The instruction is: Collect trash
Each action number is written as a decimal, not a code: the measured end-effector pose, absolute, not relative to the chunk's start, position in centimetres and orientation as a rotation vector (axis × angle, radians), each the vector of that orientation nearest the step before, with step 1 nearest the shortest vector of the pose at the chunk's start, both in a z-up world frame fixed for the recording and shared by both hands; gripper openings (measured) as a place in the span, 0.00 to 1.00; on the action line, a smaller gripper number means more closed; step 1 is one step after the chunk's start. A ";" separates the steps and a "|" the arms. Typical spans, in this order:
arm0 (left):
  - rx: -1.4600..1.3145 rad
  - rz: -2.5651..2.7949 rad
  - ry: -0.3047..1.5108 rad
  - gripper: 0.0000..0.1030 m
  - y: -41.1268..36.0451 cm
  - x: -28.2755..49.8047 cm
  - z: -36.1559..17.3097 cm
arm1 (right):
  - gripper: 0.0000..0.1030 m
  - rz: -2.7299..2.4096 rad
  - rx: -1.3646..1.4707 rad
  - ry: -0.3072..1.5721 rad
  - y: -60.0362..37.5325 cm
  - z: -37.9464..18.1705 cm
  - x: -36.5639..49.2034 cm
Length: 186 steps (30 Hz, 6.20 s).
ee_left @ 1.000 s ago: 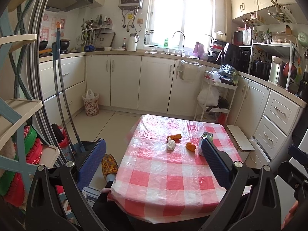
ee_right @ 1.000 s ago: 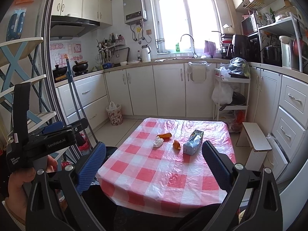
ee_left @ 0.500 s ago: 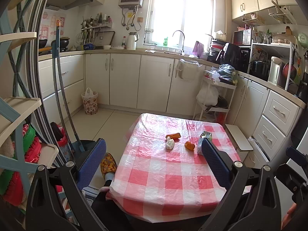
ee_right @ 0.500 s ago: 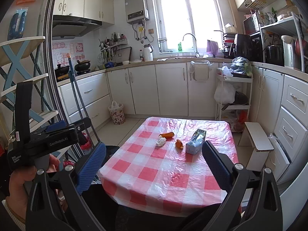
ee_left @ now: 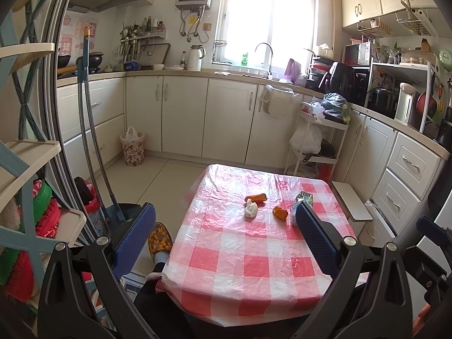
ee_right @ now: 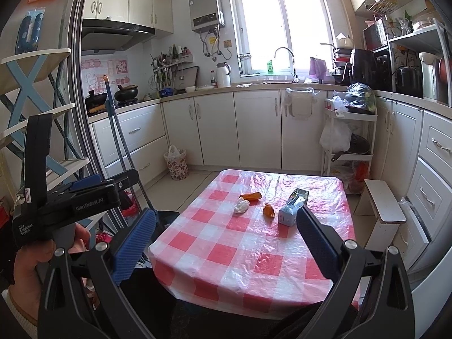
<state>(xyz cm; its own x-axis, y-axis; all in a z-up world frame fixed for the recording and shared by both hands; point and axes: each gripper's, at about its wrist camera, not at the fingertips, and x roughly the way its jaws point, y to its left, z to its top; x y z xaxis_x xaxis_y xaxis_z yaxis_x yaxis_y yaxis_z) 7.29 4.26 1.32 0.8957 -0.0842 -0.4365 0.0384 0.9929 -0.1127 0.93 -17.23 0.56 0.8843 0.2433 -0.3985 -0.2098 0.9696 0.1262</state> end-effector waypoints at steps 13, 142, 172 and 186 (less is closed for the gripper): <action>-0.089 -0.018 0.585 0.93 6.5 12.2 -3.5 | 0.93 0.288 0.058 0.524 -18.6 -2.2 6.1; -0.103 -0.194 0.400 0.93 -2.2 3.8 1.9 | 0.93 0.017 0.071 0.370 -22.0 1.0 -1.9; -0.105 -0.115 0.337 0.93 -0.9 2.7 2.8 | 0.93 0.031 0.080 0.354 -20.6 2.3 -2.6; -0.117 -0.106 0.324 0.93 -0.3 2.5 3.1 | 0.93 0.055 0.092 0.355 -20.3 2.6 -2.5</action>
<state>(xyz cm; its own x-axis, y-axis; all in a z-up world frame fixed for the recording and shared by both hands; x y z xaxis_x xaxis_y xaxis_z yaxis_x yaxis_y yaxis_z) 2.46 -0.27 3.12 0.9426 -0.1223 -0.3106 0.0850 0.9877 -0.1311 -2.49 -20.33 2.61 0.9361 0.0697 -0.3448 -0.0373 0.9943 0.0998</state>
